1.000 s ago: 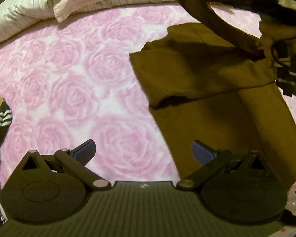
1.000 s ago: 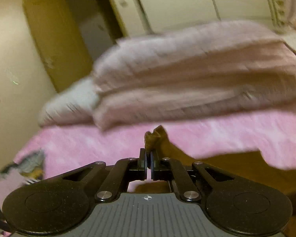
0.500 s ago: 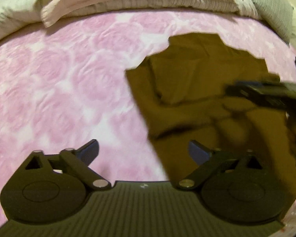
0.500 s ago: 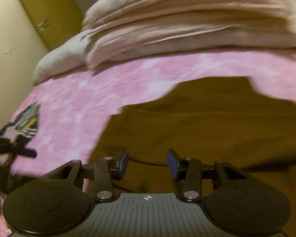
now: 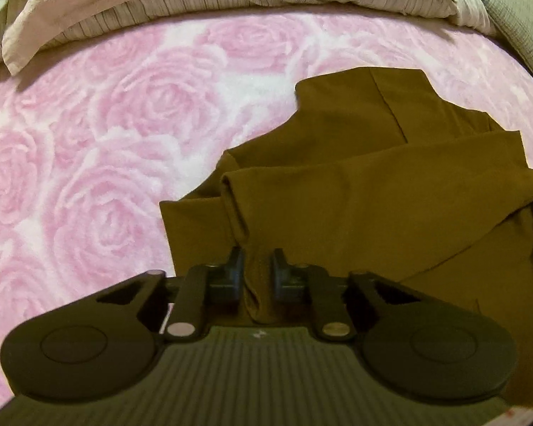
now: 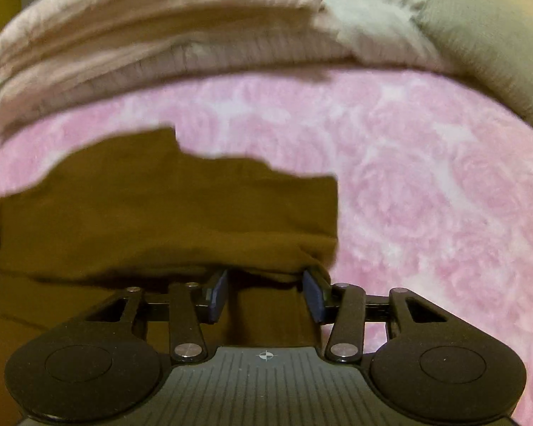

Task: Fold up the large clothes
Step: 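Grasp the shirt's side edge with the left tool and fold it inward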

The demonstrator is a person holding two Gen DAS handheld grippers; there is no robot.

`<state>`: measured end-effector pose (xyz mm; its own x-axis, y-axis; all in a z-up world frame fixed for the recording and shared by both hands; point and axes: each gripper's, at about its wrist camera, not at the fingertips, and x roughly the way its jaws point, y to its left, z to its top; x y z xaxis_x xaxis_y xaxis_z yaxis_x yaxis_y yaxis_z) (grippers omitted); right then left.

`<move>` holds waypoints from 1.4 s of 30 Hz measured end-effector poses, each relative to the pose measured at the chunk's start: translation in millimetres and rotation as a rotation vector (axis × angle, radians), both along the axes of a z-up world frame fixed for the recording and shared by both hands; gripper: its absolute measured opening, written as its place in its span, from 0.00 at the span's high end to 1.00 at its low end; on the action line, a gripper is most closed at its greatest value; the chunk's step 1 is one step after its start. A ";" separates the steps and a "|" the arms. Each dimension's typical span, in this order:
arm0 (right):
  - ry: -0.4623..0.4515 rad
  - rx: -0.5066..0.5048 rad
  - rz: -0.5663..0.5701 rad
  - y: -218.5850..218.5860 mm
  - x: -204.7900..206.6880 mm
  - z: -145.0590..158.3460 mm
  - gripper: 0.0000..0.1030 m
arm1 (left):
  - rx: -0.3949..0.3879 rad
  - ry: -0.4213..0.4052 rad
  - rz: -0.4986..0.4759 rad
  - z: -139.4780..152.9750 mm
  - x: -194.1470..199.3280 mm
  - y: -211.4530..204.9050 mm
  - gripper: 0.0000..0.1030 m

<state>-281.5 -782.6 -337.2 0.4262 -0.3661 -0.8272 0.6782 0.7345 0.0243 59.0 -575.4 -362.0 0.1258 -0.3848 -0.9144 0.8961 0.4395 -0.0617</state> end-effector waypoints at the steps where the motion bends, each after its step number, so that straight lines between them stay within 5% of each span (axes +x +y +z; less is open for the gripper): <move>1: -0.002 -0.006 0.004 -0.9 -0.8 0.7 0.58 | -0.008 0.003 0.007 3.7 1.0 1.1 0.96; 6: -0.025 -0.051 -0.062 2.4 -22.6 7.2 0.54 | -0.097 -0.047 0.037 42.6 3.4 10.2 0.97; 11: -0.005 -0.001 -0.091 -11.3 -23.2 -12.6 0.49 | -0.052 -0.020 0.019 30.4 -2.2 9.0 0.97; 15: -0.028 -0.004 -0.141 -25.0 -34.3 -13.4 0.49 | -0.135 -0.078 0.097 49.7 1.5 23.0 0.97; 21: -0.061 0.056 -0.266 -26.3 -45.4 -19.9 0.44 | 0.027 0.017 0.071 2.4 5.0 27.7 0.97; 25: -0.107 0.116 -0.324 -30.7 -57.8 -19.4 0.43 | 0.011 0.015 0.073 1.0 7.6 33.1 0.95; 35: -0.105 0.063 -0.256 18.6 -61.5 15.2 0.43 | -0.047 -0.040 0.062 35.9 -15.9 65.1 0.91; 42: -0.102 0.195 -0.151 54.5 -73.3 -13.5 0.43 | -0.007 -0.030 -0.051 -1.7 -57.0 66.7 0.91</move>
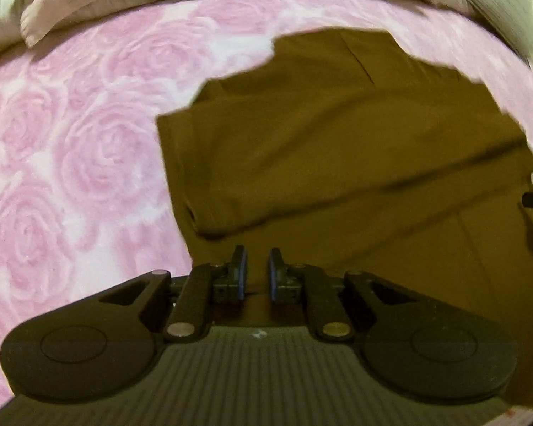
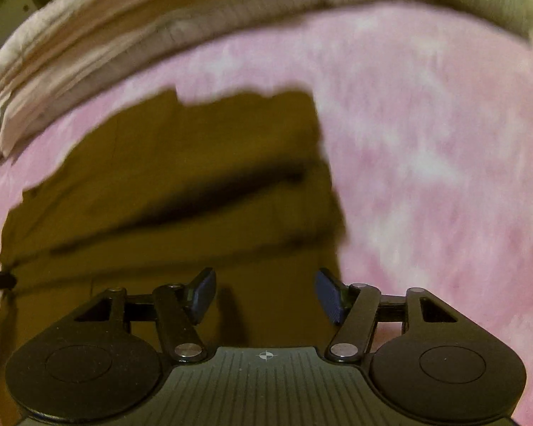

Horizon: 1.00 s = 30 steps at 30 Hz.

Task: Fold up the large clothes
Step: 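Grasp the shirt's side edge with the left tool and fold it inward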

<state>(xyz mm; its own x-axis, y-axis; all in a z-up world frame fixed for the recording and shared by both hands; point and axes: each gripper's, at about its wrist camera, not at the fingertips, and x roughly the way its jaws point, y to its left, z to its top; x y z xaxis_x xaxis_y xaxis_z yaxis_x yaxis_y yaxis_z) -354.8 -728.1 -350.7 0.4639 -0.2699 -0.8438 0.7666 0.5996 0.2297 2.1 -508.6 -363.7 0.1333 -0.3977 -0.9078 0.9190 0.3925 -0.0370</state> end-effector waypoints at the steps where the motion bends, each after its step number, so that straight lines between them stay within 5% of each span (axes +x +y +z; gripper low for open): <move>1: 0.012 -0.006 0.014 6.0 -6.0 2.8 0.43 | 0.002 -0.010 -0.018 2.4 -5.7 4.8 0.91; 11: 0.182 0.046 0.219 74.9 -74.7 13.0 0.43 | 0.084 0.039 -0.132 14.4 -85.4 84.5 0.89; 23: 0.242 -0.024 0.575 129.8 -158.0 25.5 0.43 | 0.172 -0.081 -0.094 22.2 -199.2 186.3 0.85; 30: 0.186 -0.087 0.712 174.3 -154.2 33.7 0.43 | 0.184 -0.224 -0.404 33.7 -263.7 223.3 0.62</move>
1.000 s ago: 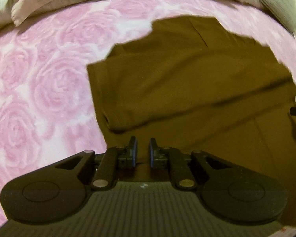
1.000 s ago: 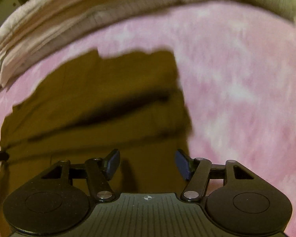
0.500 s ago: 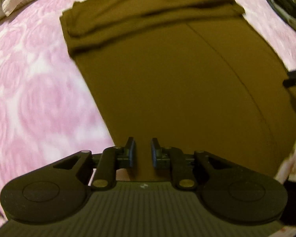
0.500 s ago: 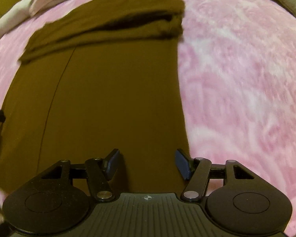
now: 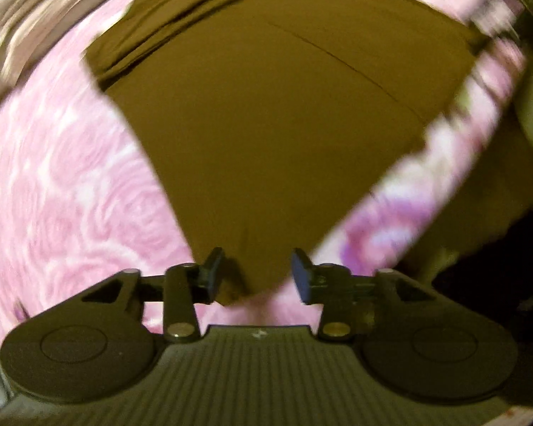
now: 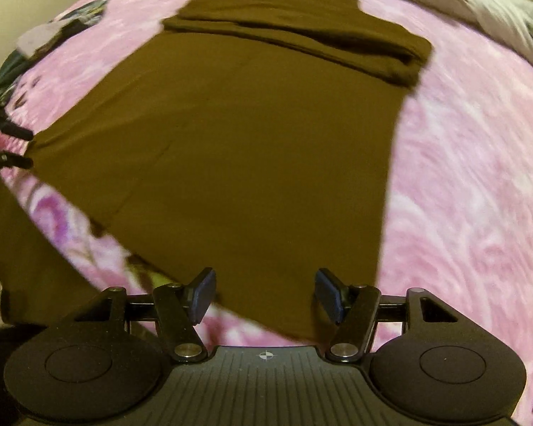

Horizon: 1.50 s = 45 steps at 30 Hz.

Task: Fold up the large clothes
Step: 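Grasp the shirt's side edge with the left tool and fold it inward, then grasp the brown shirt's hem with the left tool while the right tool grasps beside it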

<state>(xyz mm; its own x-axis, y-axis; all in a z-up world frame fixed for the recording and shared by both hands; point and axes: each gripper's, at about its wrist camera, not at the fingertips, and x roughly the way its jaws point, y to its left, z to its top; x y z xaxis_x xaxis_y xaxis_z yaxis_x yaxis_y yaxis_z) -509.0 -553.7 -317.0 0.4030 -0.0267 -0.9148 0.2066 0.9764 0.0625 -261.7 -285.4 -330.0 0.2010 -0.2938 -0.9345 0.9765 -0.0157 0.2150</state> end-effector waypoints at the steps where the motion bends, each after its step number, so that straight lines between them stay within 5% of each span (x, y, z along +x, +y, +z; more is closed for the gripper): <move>1: -0.003 -0.008 0.002 4.3 1.4 -1.4 0.42 | 0.012 -0.025 -0.054 -5.6 -7.3 3.3 0.61; 6: 0.000 -0.028 0.007 13.3 4.5 -12.6 0.41 | 0.053 -0.218 -0.264 -40.6 -26.3 17.4 0.58; 12: 0.008 -0.054 0.029 19.2 4.5 -6.2 0.40 | 0.038 -0.336 -0.445 -51.8 -42.5 26.0 0.54; 13: 0.006 -0.058 0.032 20.7 4.8 -6.5 0.40 | 0.038 -0.338 -0.456 -50.9 -43.0 27.2 0.59; 15: -0.009 -0.068 0.041 24.1 6.2 -3.2 0.40 | 0.042 -0.329 -0.440 -47.0 -42.8 27.9 0.87; 16: -0.016 -0.075 0.050 27.1 7.0 -0.6 0.40 | 0.039 -0.342 -0.424 -43.7 -41.7 27.9 0.89; 28: -0.143 -0.181 0.366 96.4 36.7 -5.3 0.26 | -0.120 0.067 0.022 37.6 51.7 -15.0 0.96; 32: -0.110 -0.269 0.411 107.9 43.5 -29.7 0.26 | -0.119 0.095 0.017 41.1 56.6 -17.8 0.96; 39: -0.028 -0.378 0.318 70.0 18.9 -44.2 0.27 | -0.082 0.103 -0.027 26.5 53.4 -12.8 0.96; 42: 0.009 -0.407 0.336 55.7 4.6 -45.5 0.36 | -0.082 0.105 -0.022 22.9 55.4 -13.0 0.96; 45: 0.040 -0.435 0.372 47.4 -3.4 -42.8 0.63 | -0.072 0.084 -0.045 18.6 53.0 -13.4 0.96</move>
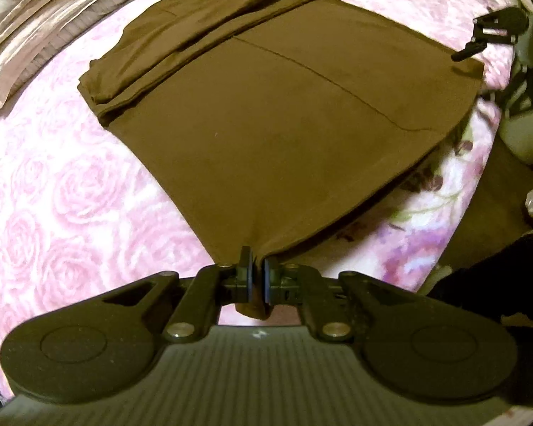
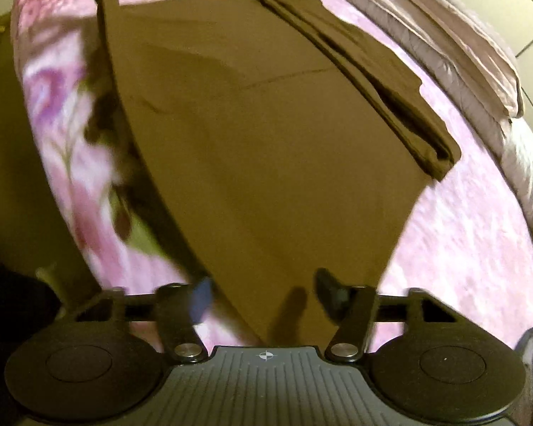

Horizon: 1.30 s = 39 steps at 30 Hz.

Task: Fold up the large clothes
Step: 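Grasp the brown shirt's hem with the left tool while the right tool grasps beside it, then lift the hem with both tools and fold it over toward the collar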

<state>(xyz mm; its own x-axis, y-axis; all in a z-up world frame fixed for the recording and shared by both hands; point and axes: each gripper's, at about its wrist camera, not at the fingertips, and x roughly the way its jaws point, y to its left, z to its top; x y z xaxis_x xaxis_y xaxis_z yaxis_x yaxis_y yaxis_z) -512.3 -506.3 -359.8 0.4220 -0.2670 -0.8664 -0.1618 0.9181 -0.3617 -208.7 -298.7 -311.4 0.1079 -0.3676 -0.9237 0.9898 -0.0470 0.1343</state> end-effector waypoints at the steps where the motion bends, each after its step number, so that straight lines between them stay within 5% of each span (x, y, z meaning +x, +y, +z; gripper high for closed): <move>1: 0.008 -0.003 0.003 -2.8 -1.0 1.7 0.81 | 0.005 -0.018 -0.024 -1.8 -3.8 1.4 0.96; 2: 0.013 0.000 0.000 -4.5 -1.3 3.0 0.99 | 0.010 -0.035 -0.047 -4.6 -8.0 3.2 0.95; 3: 0.014 0.007 -0.008 -7.6 -1.9 5.6 1.00 | 0.021 -0.060 -0.075 -8.9 -13.3 6.0 0.92; 10: 0.007 0.076 -0.072 -21.7 6.6 21.8 1.00 | 0.066 -0.257 -0.281 -47.3 -60.5 39.7 0.80; 16: 0.017 0.087 -0.066 -22.3 8.4 26.5 1.00 | 0.028 -0.412 -0.350 -64.1 -77.9 49.4 0.64; 19: 0.028 0.082 -0.050 -24.4 9.6 24.5 1.00 | 0.027 -0.458 -0.376 -67.7 -80.0 46.9 0.64; 21: 0.032 0.078 -0.039 -25.9 10.2 24.4 1.00 | 0.043 -0.445 -0.374 -66.8 -77.0 45.5 0.84; 24: 0.037 0.071 -0.023 -25.7 9.9 24.0 1.00 | 0.057 -0.425 -0.378 -62.1 -75.8 46.4 0.94; 31: 0.081 0.043 0.067 -13.2 0.4 27.1 1.00 | 0.056 -0.365 -0.372 -36.0 -70.7 43.9 0.97; 39: 0.121 0.101 0.105 -2.3 -29.2 73.3 1.00 | 0.070 -0.269 -0.343 14.8 -79.8 60.6 0.98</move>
